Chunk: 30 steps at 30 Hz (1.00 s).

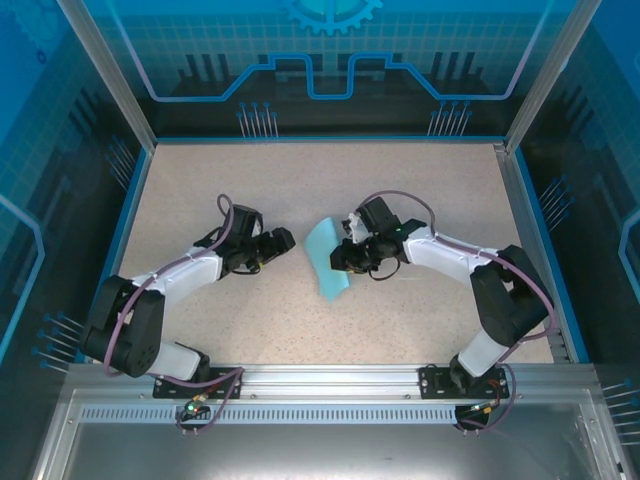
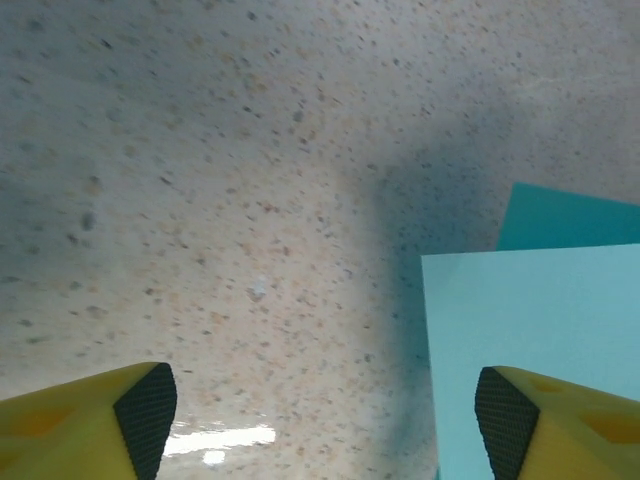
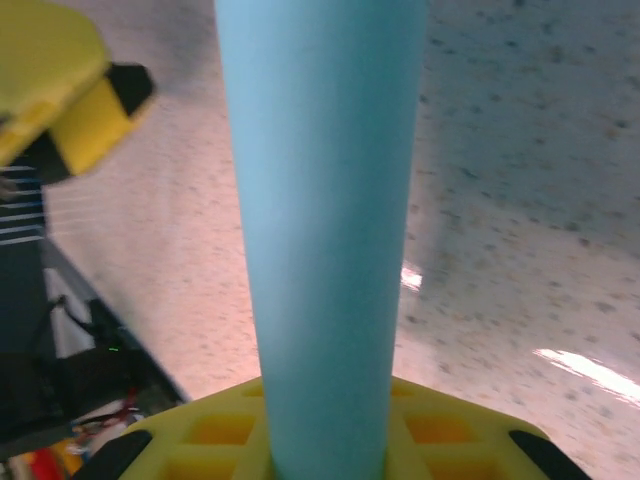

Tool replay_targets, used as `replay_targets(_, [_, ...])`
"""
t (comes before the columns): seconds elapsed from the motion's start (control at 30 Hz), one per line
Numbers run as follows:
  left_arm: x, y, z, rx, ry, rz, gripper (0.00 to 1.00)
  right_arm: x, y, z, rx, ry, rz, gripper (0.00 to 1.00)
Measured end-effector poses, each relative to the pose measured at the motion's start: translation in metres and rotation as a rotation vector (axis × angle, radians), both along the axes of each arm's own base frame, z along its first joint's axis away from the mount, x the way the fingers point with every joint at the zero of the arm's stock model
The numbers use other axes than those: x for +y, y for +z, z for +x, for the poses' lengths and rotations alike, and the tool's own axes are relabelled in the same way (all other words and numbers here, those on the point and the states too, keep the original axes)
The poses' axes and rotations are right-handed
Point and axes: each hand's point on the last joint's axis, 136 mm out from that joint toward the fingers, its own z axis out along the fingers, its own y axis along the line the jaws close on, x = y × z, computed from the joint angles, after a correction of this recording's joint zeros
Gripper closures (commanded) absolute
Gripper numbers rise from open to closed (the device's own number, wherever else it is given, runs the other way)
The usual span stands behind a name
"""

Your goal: Fold a paper plane with a square sheet of paper (pick it up from the middle)

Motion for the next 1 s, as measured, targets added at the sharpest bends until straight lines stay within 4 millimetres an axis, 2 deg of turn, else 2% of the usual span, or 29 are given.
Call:
replay_targets(0.1, [-0.014, 0.003, -0.002, -0.013, -0.026, -0.045, 0.25, -0.002, -0.005, 0.000, 0.025, -0.017, 0.029, 0.74])
replay_targets(0.23, [-0.036, 0.007, -0.002, -0.027, -0.067, -0.102, 0.33, -0.010, -0.024, 0.000, 0.058, -0.045, -0.013, 0.71])
replay_targets(0.37, [-0.055, -0.005, -0.008, 0.002, -0.111, -0.123, 0.38, -0.022, -0.046, 0.001, 0.080, -0.077, -0.097, 0.60])
replay_targets(0.47, [-0.065, -0.019, -0.014, 0.038, -0.138, -0.119, 0.39, -0.031, -0.055, 0.000, 0.078, -0.092, -0.157, 0.53])
replay_targets(0.6, [-0.074, -0.028, -0.017, 0.059, -0.159, -0.110, 0.42, -0.042, -0.062, 0.000, 0.066, -0.101, -0.223, 0.43])
replay_targets(0.8, [-0.090, -0.024, -0.010, 0.045, -0.189, -0.116, 0.42, -0.060, -0.069, -0.004, 0.049, -0.096, -0.345, 0.28])
replay_targets(1.0, [-0.099, -0.027, -0.006, 0.050, -0.206, -0.120, 0.43, -0.062, -0.059, 0.007, -0.008, -0.073, -0.379, 0.28])
